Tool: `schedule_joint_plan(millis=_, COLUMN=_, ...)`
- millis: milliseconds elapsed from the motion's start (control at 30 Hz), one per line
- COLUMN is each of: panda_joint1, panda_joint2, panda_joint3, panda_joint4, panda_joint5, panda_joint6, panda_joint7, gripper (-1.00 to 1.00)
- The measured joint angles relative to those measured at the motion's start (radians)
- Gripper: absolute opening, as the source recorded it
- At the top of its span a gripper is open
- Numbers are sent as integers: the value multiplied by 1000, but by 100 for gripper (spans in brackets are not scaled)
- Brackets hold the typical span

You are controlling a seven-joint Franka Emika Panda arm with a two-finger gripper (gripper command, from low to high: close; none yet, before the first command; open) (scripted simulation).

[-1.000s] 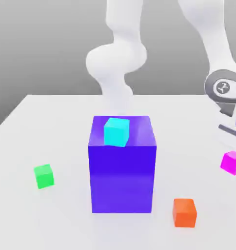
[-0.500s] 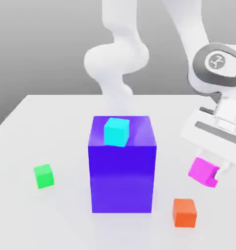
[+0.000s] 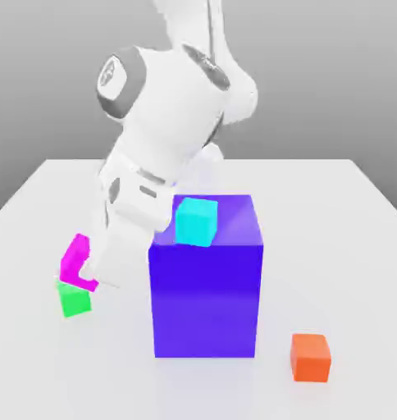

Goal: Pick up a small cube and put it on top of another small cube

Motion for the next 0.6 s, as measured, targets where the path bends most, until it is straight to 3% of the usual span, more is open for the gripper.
schedule_joint_plan(millis=267, panda_joint1=-74, panda_joint2=-136, panda_joint3=-399, panda_joint4=-176, panda_joint5=238, panda_joint6=123, panda_joint7=-401, gripper=-100)
schedule_joint_plan(millis=600, panda_joint1=43, panda_joint2=-120, panda_joint3=-532, panda_joint4=-177, panda_joint5=351, panda_joint6=175, panda_joint7=-505, gripper=-100)
